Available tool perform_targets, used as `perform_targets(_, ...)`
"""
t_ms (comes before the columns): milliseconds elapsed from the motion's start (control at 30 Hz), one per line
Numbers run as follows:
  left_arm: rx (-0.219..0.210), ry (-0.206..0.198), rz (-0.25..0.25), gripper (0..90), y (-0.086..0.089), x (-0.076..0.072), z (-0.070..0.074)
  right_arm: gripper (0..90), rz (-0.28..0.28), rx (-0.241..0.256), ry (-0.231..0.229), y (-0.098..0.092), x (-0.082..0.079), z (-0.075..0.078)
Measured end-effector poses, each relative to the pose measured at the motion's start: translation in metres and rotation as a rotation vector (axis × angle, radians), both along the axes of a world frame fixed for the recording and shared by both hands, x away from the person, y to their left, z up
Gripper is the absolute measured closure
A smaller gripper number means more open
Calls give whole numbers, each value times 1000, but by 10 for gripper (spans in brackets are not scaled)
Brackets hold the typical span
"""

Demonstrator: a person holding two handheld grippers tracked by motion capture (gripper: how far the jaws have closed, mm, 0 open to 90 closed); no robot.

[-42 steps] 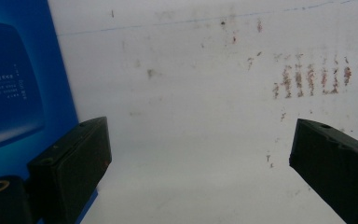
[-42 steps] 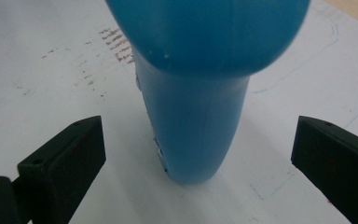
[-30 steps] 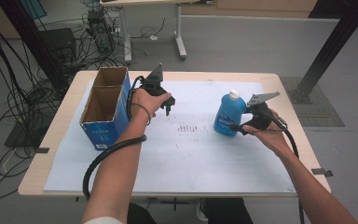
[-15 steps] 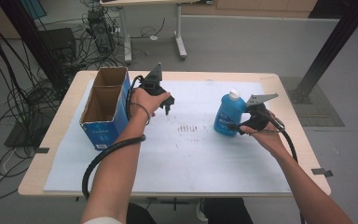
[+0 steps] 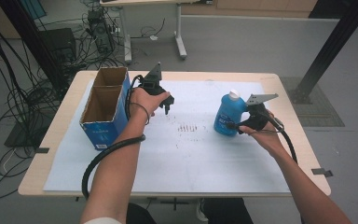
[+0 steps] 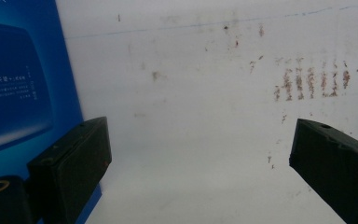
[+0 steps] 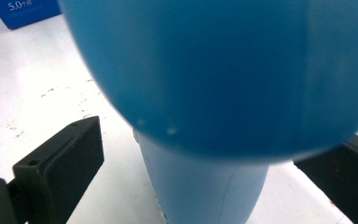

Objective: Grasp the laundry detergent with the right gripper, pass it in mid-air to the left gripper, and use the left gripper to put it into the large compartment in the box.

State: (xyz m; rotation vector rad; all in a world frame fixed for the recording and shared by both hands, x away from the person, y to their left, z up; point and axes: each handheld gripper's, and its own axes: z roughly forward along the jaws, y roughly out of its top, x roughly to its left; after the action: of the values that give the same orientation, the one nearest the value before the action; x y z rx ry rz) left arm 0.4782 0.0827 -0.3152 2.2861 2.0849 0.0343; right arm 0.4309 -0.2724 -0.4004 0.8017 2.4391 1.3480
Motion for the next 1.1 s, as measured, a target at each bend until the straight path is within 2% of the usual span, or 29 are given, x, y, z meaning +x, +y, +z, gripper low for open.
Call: perform_targets(1100, -5, 0, -4, 58, -3, -1, 0, 14, 7, 14, -4, 1, 1, 0)
